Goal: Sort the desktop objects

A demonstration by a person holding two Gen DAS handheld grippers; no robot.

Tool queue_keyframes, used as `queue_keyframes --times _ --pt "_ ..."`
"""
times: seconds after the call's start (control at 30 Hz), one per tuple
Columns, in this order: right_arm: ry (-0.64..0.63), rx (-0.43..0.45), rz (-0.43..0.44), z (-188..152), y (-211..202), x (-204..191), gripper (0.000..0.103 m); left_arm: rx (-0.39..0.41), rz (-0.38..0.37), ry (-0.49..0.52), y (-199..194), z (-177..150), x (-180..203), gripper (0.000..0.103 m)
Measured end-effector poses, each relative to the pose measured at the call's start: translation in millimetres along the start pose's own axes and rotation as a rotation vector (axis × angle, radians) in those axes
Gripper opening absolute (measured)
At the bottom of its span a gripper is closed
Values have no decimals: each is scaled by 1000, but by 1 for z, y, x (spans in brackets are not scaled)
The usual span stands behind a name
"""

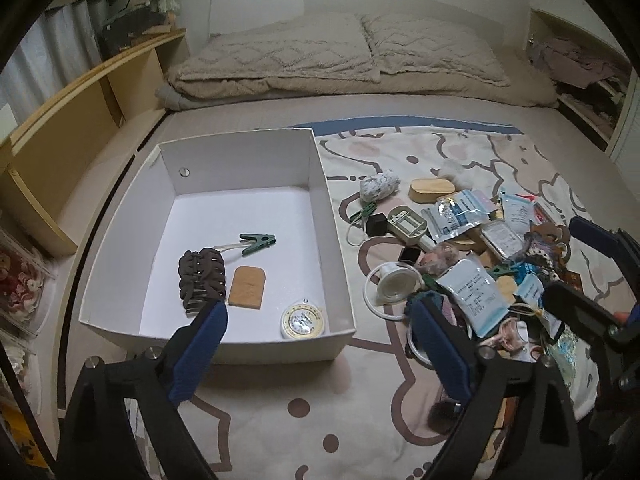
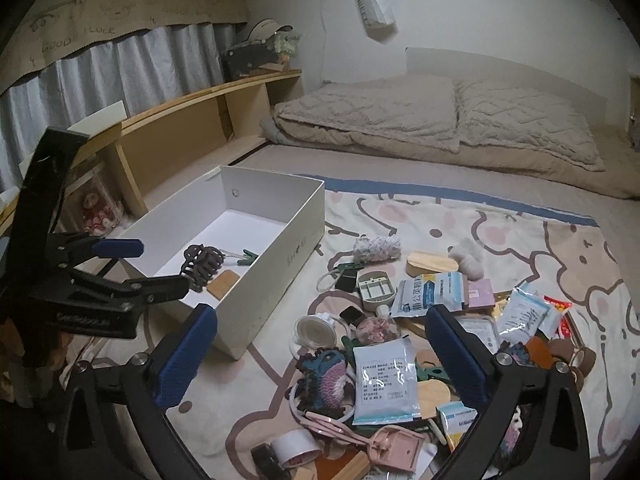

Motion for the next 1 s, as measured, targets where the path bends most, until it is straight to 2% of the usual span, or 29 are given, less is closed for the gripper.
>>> queue_keyframes --times 0.33,0.63,1.0 --pt "24 28 -20 -6 -15 1 103 33 34 14 -22 -17 1 97" --pt "30 45 -29 -7 -27 3 103 76 31 5 -42 -21 5 97" --pt "-8 136 -57 -4 -59 2 103 197 10 35 -81 -19 15 97"
Point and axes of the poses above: each gripper's, at about its wrist camera, not at the fingertips, and y roughly the way its jaws point, x to its right, z to its top, the point moved 2 cm from there along y, roughly the way its jaws point, and after that the axes turned 2 degrees about x, right-handed, at the moved point
